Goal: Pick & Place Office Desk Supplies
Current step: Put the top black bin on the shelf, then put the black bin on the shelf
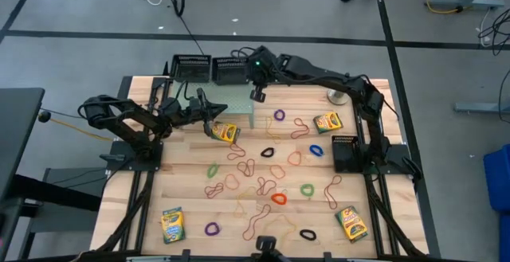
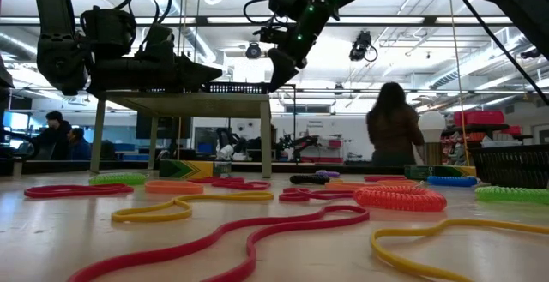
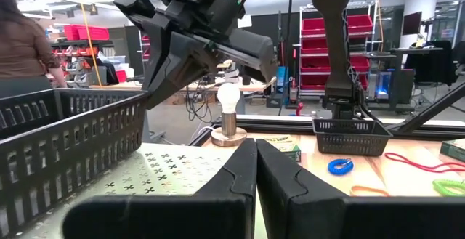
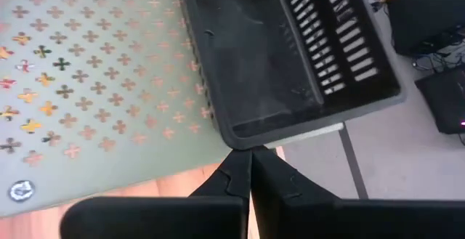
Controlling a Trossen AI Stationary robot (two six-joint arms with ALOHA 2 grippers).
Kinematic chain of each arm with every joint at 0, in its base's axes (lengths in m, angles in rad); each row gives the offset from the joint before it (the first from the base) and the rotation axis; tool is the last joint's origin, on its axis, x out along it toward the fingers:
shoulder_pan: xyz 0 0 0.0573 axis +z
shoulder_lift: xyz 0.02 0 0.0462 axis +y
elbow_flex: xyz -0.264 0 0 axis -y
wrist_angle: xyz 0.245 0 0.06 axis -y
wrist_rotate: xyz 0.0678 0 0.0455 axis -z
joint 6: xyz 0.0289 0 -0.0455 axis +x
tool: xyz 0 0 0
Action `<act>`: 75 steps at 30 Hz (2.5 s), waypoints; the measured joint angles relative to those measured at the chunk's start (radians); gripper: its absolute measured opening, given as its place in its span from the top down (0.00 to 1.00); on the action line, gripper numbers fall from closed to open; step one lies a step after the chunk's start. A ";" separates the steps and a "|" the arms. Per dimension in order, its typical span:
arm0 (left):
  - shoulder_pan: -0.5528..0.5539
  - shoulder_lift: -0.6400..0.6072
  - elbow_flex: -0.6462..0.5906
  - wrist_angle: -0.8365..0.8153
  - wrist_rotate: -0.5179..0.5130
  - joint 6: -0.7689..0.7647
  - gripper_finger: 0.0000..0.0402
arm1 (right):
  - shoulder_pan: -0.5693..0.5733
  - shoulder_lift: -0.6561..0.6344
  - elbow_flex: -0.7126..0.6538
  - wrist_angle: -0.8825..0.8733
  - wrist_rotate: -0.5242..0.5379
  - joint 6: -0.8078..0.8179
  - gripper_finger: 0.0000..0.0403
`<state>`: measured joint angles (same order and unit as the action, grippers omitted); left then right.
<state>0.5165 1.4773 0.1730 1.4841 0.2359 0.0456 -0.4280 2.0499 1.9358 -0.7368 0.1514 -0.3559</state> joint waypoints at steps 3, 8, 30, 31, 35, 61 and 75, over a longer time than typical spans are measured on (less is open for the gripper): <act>0.000 0.000 0.000 0.000 0.000 0.000 0.98 | 0.006 0.000 0.000 0.000 -0.002 0.000 0.98; 0.000 0.000 0.000 0.000 0.000 0.000 0.98 | 0.011 0.000 0.000 0.002 -0.002 0.000 0.98; -0.001 0.000 0.000 -0.017 -0.016 0.038 0.98 | 0.053 -0.067 0.000 -0.001 -0.196 0.047 0.98; -0.001 0.000 0.000 -0.017 -0.016 0.034 0.98 | 0.058 -0.062 0.000 0.017 -0.194 0.040 0.98; -0.011 0.000 0.000 -0.017 -0.017 0.030 0.98 | 0.085 -0.065 0.000 -0.010 -0.177 0.034 0.98; -0.099 0.000 0.031 -0.014 0.060 -0.043 0.98 | 0.484 -0.612 -0.734 -0.210 0.279 1.155 0.99; -0.099 0.000 0.037 -0.017 0.097 -0.051 0.98 | 0.715 -0.603 -0.798 -0.448 0.152 1.832 0.95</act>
<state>0.4171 1.4773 0.2096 1.4666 0.3334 -0.0051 0.2866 1.4464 1.1374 -1.1851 0.3038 1.4761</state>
